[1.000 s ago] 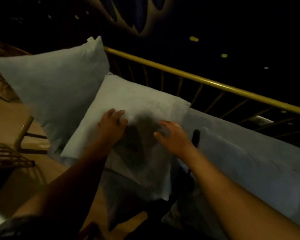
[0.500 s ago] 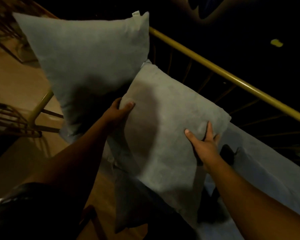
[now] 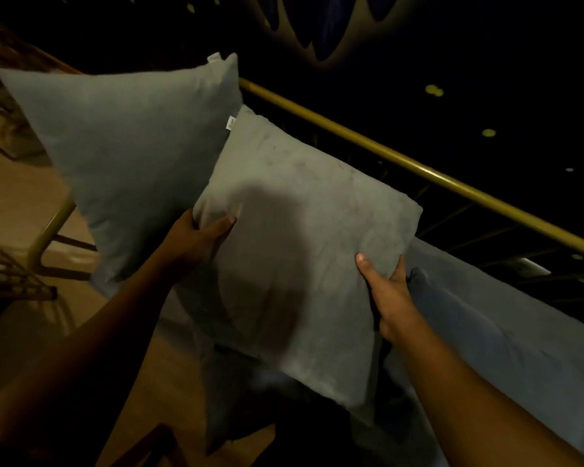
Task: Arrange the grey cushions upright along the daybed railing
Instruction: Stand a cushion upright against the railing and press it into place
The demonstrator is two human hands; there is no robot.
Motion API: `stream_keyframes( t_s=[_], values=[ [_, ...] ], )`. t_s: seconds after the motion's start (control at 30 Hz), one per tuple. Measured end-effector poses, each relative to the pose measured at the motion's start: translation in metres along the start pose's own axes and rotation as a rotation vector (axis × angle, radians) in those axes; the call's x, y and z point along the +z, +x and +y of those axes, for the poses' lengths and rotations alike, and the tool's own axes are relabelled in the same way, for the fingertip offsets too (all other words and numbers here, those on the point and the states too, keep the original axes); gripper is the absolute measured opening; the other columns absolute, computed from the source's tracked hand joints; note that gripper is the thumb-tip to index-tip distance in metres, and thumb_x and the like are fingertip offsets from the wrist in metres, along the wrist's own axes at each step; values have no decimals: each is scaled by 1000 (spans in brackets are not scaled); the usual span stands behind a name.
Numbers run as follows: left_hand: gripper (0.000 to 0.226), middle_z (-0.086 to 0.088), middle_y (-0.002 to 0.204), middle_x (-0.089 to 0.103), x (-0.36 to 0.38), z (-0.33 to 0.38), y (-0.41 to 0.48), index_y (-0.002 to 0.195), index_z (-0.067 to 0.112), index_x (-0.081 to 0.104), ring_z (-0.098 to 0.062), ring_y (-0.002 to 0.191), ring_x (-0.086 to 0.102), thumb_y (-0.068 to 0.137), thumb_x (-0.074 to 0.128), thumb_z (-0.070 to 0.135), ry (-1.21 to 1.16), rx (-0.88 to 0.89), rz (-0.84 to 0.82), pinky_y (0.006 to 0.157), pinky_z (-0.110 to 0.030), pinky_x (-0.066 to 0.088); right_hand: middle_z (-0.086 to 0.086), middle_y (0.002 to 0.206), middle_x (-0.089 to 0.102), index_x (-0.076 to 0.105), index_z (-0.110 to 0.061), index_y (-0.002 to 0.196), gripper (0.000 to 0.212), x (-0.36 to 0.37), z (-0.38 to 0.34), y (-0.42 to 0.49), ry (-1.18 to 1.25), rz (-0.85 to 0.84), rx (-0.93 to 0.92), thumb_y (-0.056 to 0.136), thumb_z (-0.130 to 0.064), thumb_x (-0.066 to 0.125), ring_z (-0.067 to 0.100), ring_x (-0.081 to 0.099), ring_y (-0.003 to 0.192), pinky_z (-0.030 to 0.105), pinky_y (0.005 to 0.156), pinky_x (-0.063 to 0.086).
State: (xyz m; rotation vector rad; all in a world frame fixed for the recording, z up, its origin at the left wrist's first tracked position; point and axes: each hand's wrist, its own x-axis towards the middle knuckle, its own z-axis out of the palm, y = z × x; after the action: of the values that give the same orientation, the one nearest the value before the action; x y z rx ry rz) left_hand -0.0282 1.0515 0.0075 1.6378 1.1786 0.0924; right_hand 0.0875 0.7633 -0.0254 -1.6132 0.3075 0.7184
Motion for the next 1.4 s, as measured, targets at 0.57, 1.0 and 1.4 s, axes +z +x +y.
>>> stream_keyframes(
  t_s=[0.57, 1.0, 1.4],
  values=[
    [116, -8, 149, 36, 233, 117, -129, 145, 19, 18, -27, 135, 38, 55, 90, 33, 221, 444, -375, 111, -44, 35, -3, 150, 37, -4, -42, 146, 126, -305, -93, -48, -367, 378, -517, 52, -57, 78, 23, 41, 135, 52, 109, 37],
    [116, -6, 152, 28, 432, 104, -141, 148, 6, 13, -16, 137, 29, 60, 88, 8, 223, 490, -592, 106, -24, 29, 3, 155, 21, -1, -28, 150, 120, -430, -39, 5, -396, 586, -450, 65, -36, 83, 20, 24, 142, 45, 116, 27],
    [134, -13, 161, -4, 429, 176, -161, 151, 18, -3, -36, 148, -5, 54, 83, 54, 477, 972, -180, 120, -51, 6, 9, 160, -4, 4, -34, 149, 110, -408, -100, 13, -849, 703, -624, 64, -65, 68, 30, -8, 146, 52, 117, -3]
  ],
)
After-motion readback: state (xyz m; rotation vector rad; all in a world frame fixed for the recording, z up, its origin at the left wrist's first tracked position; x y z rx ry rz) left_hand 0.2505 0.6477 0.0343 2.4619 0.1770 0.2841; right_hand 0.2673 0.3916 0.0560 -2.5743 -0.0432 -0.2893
